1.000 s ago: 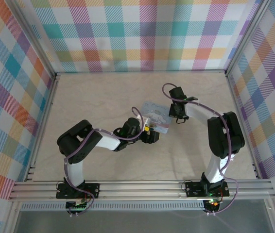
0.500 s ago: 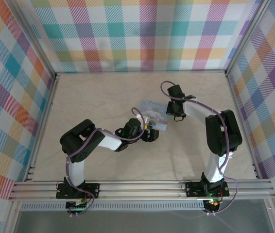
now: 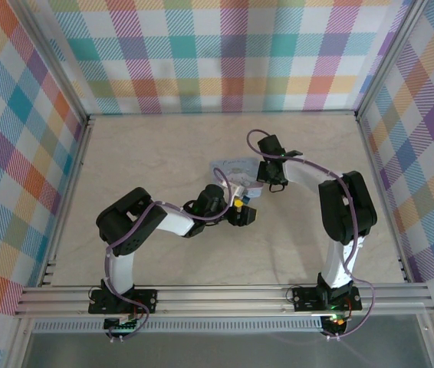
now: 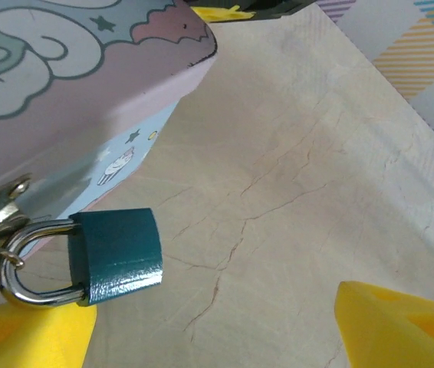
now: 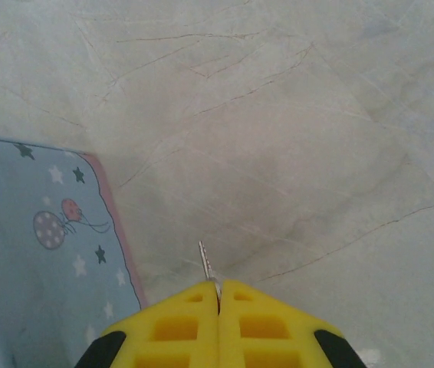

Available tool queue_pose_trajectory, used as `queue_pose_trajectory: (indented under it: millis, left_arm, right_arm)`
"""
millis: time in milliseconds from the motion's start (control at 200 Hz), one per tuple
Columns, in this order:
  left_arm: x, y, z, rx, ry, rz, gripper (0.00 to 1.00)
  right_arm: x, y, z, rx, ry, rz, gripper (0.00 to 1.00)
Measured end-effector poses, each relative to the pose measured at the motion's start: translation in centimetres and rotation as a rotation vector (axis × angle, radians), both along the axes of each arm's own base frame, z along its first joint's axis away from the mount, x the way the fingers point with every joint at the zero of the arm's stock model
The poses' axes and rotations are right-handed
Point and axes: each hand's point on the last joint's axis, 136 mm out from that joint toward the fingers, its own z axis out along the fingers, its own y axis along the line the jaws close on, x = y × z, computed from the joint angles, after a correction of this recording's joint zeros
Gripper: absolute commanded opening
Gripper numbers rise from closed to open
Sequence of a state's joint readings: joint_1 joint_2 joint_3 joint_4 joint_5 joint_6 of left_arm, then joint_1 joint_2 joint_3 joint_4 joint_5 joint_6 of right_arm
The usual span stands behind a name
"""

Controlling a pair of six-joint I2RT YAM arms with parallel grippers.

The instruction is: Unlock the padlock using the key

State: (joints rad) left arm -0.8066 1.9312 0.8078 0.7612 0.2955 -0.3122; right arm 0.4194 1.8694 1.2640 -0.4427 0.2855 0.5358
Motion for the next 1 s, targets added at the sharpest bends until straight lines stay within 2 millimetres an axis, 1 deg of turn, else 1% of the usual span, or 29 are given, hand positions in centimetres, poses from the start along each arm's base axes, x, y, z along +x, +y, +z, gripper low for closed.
queue_pose_trajectory:
  millis: [125, 315, 375, 670, 890, 1000]
  left_arm:
    - [0.5, 0.4, 0.0, -0.027, 0.026, 0.031, 0.83]
    - [2.0, 2.1, -0.6, -0.035, 0.067, 0.113, 0.84]
    - [2.2, 2.3, -0.6, -0.037, 0.070, 0.123, 0.84]
    - [2.4, 2.2, -0.5, -0.057, 0.074, 0.131, 0.85]
    - [3.3, 1.7, -0.2, -0.112, 0.068, 0.148, 0.84]
    - [3.6, 1.7, 0.0, -0.132, 0.067, 0.161, 0.86]
  right_arm:
    - [0.0, 0.0, 0.0, 0.000, 0.000, 0.000, 0.00]
    - [0.0, 0.1, 0.0, 0.002, 0.001, 0.002, 0.00]
    - [0.0, 0.1, 0.0, 0.005, 0.001, 0.004, 0.00]
    - [0.0, 0.3, 0.1, 0.011, 0.000, 0.006, 0.00]
    - [0.0, 0.4, 0.1, 0.019, 0.003, 0.010, 0.00]
    - [-0.1, 0.8, 0.1, 0.029, 0.006, 0.018, 0.00]
